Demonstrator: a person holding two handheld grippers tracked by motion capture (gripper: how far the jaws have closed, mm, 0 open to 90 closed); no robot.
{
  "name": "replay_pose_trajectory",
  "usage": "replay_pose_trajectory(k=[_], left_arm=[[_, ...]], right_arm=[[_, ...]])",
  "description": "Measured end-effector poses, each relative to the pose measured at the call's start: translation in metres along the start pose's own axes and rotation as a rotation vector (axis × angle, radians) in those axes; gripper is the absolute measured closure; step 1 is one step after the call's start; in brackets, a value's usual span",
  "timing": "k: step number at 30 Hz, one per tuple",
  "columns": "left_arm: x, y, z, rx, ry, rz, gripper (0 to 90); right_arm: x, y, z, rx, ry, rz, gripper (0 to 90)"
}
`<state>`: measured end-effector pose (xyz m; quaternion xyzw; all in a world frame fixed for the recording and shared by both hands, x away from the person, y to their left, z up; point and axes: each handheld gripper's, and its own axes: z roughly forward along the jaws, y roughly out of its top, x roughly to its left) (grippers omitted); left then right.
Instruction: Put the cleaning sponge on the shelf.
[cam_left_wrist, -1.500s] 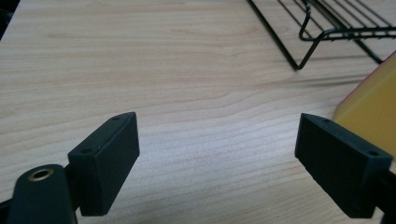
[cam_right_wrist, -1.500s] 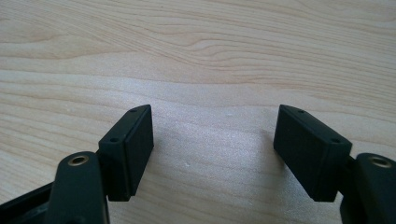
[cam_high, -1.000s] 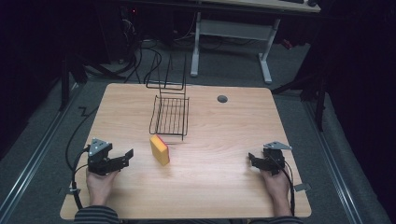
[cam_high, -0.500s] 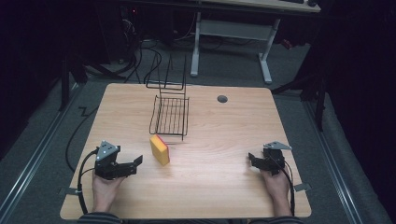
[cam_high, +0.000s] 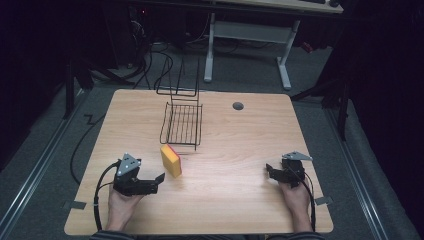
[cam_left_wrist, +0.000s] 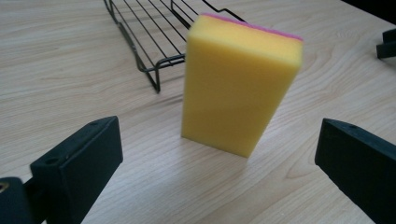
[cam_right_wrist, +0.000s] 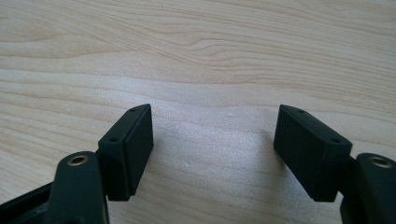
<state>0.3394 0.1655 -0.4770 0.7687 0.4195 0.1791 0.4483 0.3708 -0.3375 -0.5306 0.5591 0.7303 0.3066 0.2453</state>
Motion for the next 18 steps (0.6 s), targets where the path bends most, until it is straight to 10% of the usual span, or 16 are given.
replay_pose_trajectory(k=[18], left_arm=[[-0.008, 0.007, 0.035, 0.077, -0.018, 0.029, 0.0]], right_arm=[[0.0, 0.0, 0.0, -0.001, 0.001, -0.005, 28.8]])
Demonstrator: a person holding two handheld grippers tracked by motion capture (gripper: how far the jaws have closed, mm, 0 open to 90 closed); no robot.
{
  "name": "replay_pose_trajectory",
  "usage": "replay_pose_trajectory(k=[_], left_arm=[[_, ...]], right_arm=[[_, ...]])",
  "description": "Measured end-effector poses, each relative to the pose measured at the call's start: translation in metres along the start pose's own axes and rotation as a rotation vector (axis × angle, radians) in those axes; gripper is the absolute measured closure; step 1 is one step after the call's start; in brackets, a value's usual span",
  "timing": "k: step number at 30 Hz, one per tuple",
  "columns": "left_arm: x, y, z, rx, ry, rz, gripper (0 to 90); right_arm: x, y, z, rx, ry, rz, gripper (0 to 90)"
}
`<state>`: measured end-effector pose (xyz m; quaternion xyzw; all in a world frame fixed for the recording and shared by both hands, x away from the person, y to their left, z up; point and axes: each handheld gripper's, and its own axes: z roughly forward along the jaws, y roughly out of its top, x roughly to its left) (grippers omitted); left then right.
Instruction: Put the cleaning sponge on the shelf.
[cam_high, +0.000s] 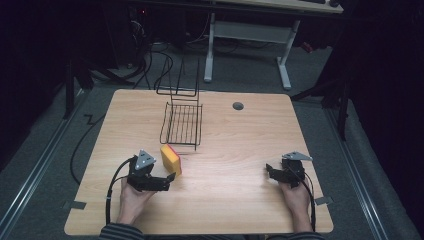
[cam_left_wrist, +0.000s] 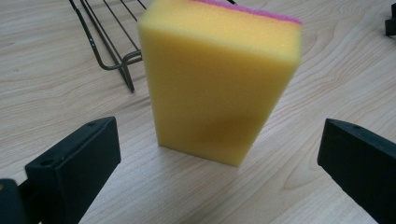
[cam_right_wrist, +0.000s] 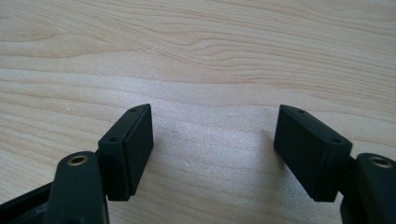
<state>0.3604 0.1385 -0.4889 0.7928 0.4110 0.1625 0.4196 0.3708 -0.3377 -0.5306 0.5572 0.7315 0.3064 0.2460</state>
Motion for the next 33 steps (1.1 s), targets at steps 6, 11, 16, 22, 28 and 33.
replay_pose_trajectory(k=[6, 11, 16, 22, 28, 33], left_arm=[[0.004, 0.001, 0.01, 0.024, -0.003, -0.001, 0.0], [0.004, 0.002, 0.018, 0.032, -0.012, 0.013, 0.0], [0.004, 0.001, 0.026, 0.05, -0.019, 0.018, 0.0], [0.006, 0.001, 0.034, 0.054, -0.015, 0.014, 0.0], [0.006, 0.002, 0.041, 0.061, -0.007, 0.026, 0.0], [0.005, 0.005, 0.048, 0.059, 0.001, 0.027, 0.6]], right_arm=[[0.0, 0.0, 0.0, 0.001, 0.0, 0.002, 28.8], [0.0, 0.0, 0.0, 0.0, 0.0, 0.002, 28.8], [0.0, 0.0, 0.0, 0.001, 0.0, 0.002, 28.8], [0.0, 0.0, 0.0, 0.001, 0.0, 0.002, 28.8], [0.0, 0.0, 0.0, 0.001, 0.0, 0.002, 28.8], [0.0, 0.0, 0.0, 0.001, 0.0, 0.002, 28.8]])
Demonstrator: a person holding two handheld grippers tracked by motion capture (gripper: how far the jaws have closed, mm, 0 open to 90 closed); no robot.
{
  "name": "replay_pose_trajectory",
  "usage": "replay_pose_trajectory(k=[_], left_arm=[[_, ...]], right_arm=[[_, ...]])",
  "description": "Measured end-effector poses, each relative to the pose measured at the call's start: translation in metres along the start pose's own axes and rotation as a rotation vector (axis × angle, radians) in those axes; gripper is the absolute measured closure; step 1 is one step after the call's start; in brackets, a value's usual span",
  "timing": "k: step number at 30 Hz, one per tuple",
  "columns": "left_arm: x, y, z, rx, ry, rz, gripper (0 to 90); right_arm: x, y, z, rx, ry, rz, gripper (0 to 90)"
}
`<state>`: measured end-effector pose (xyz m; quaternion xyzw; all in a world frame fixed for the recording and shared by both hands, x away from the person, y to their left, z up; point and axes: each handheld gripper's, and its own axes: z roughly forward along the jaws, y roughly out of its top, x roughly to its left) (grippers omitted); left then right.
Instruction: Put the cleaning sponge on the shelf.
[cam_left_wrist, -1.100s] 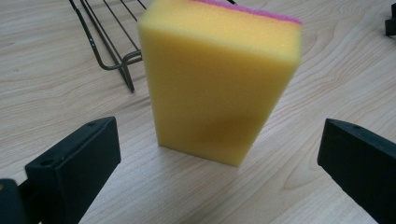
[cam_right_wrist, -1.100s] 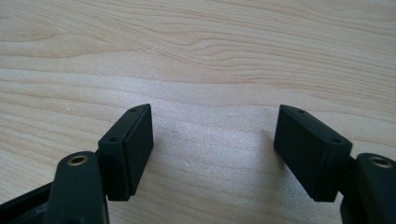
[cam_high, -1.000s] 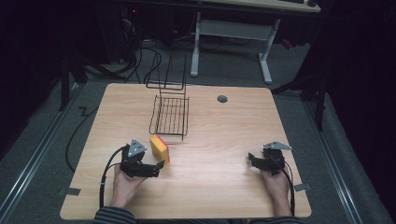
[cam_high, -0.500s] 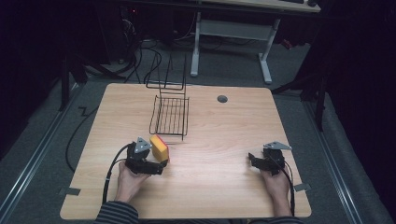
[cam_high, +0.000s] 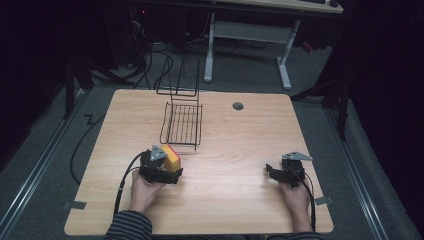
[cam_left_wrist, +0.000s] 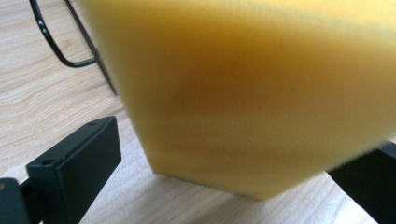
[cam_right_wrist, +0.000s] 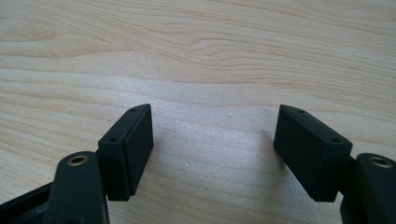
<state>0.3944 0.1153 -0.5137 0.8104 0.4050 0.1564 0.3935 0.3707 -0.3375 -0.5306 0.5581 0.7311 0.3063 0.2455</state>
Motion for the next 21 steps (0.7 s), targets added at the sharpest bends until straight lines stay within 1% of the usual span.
replay_pose_trajectory(k=[4, 7, 12, 14, 17, 21], left_arm=[[-0.0001, 0.0004, 0.0019, -0.003, 0.003, -0.002, 2.8], [0.0013, -0.0005, 0.0045, 0.003, -0.001, -0.012, 6.4], [0.0015, -0.0008, 0.0046, -0.01, -0.001, -0.014, 14.5], [0.0022, -0.0011, 0.0056, -0.006, -0.011, -0.018, 16.1], [0.0024, -0.0017, 0.0052, -0.013, -0.012, -0.014, 19.5], [0.0012, -0.0023, 0.0044, -0.016, -0.012, -0.009, 21.0]], right_arm=[[0.0, 0.0, 0.0, 0.0, 0.0, 0.0, 28.8], [0.0, 0.0, 0.0, 0.0, 0.0, 0.0, 28.8], [0.0, 0.0, 0.0, 0.0, 0.0, 0.0, 28.7], [0.0, 0.0, 0.0, 0.0, 0.0, 0.0, 28.7], [0.0, 0.0, 0.0, 0.0, 0.0, 0.0, 28.8], [-0.0002, -0.0001, 0.0001, -0.001, 0.0, -0.002, 28.8]])
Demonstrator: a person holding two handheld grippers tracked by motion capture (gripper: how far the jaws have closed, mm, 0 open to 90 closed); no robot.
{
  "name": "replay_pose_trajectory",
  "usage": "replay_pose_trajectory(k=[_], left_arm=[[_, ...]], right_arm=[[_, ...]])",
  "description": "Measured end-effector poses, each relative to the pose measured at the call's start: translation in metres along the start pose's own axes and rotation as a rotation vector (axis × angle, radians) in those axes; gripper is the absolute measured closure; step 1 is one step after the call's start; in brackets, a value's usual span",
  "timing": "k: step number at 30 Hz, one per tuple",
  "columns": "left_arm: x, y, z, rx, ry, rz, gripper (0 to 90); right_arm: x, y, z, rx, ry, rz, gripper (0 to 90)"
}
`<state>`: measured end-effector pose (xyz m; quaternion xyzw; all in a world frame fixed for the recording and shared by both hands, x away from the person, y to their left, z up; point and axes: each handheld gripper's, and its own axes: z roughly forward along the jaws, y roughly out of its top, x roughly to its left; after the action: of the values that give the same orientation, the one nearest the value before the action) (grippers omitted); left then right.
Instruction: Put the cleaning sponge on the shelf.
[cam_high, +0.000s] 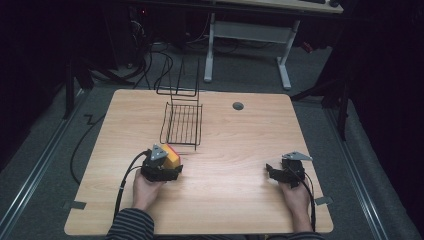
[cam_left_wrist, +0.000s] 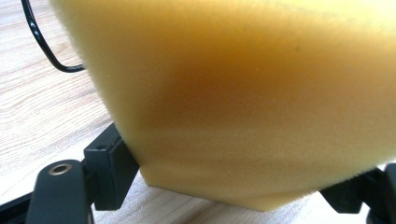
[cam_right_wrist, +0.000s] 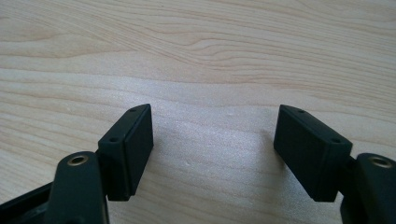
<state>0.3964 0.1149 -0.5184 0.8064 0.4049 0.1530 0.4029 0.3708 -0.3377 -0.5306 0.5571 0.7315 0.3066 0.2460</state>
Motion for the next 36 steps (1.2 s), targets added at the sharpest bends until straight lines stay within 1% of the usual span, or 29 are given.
replay_pose_trajectory(k=[5, 6, 8, 12, 14, 16, 17, 18, 19, 20, 21, 23, 24, 25, 28, 29, 31, 32, 34, 36], left_arm=[[-0.001, 0.0, -0.002, 0.006, -0.002, 0.01, 21.8], [-0.001, 0.0, -0.004, 0.008, 0.004, 0.023, 22.0], [-0.001, 0.0, -0.006, 0.006, -0.007, 0.023, 22.2], [-0.002, 0.001, -0.01, 0.0, -0.011, 0.028, 22.4], [-0.004, 0.002, -0.015, -0.003, -0.016, 0.04, 22.4], [-0.004, 0.003, -0.016, 0.0, -0.023, 0.042, 22.5], [-0.005, 0.004, -0.02, 0.002, -0.027, 0.052, 22.5], [-0.005, 0.004, -0.02, 0.002, -0.027, 0.052, 22.5], [-0.005, 0.006, -0.025, 0.005, -0.03, 0.064, 22.5], [-0.005, 0.006, -0.025, 0.005, -0.03, 0.064, 22.5], [-0.006, 0.008, -0.029, 0.004, -0.031, 0.068, 22.5], [-0.006, 0.01, -0.035, -0.014, -0.044, 0.06, 22.6], [-0.006, 0.01, -0.035, -0.014, -0.044, 0.06, 22.6], [-0.005, 0.011, -0.04, -0.028, -0.056, 0.045, 22.6], [-0.005, 0.014, -0.045, -0.026, -0.058, 0.045, 22.5], [-0.005, 0.017, -0.05, -0.027, -0.056, 0.058, 22.5], [-0.005, 0.018, -0.051, -0.029, -0.052, 0.064, 22.4], [-0.004, 0.022, -0.056, -0.036, -0.046, 0.07, 22.3], [-0.004, 0.024, -0.058, -0.038, -0.047, 0.069, 22.2], [-0.002, 0.031, -0.062, -0.047, -0.047, 0.072, 22.0]], right_arm=[[0.0, 0.0, 0.0, 0.0, 0.0, 0.0, 28.8], [0.0, 0.0, 0.0, 0.0, 0.0, 0.0, 28.8], [0.0, 0.0, 0.0, 0.0, 0.0, 0.0, 28.7], [0.0, 0.0, 0.0, 0.0, 0.0, 0.0, 28.7], [0.0, 0.0, 0.0, 0.0, 0.0, 0.0, 28.7], [0.0, 0.0, 0.0, 0.0, 0.0, 0.0, 28.7], [0.0, 0.0, 0.0, 0.0, 0.0, 0.0, 28.7], [0.0, 0.0, 0.0, 0.0, 0.0, 0.0, 28.7], [0.0, 0.0, 0.0, 0.0, 0.0, 0.0, 28.7], [0.0, 0.0, 0.0, 0.0, 0.0, 0.0, 28.7], [0.0, 0.0, 0.0, 0.0, 0.0, 0.0, 28.7], [0.0, 0.0, 0.0, 0.0, 0.0, -0.001, 28.7], [0.0, 0.0, 0.0, 0.0, 0.0, -0.001, 28.7], [0.0, 0.0, 0.0, 0.0, 0.0, -0.001, 28.7], [0.0, 0.0, 0.0, 0.0, 0.0, -0.001, 28.7], [0.0, 0.0, 0.0, 0.0, 0.0, 0.0, 28.7], [0.0, 0.0, 0.0, 0.001, 0.001, 0.0, 28.7], [0.0, 0.0, 0.0, 0.0, 0.0, 0.0, 28.7], [0.0, 0.0, 0.0, 0.0, 0.0, 0.0, 28.7], [0.0, 0.0, 0.0, 0.0, 0.0, 0.0, 28.7]])
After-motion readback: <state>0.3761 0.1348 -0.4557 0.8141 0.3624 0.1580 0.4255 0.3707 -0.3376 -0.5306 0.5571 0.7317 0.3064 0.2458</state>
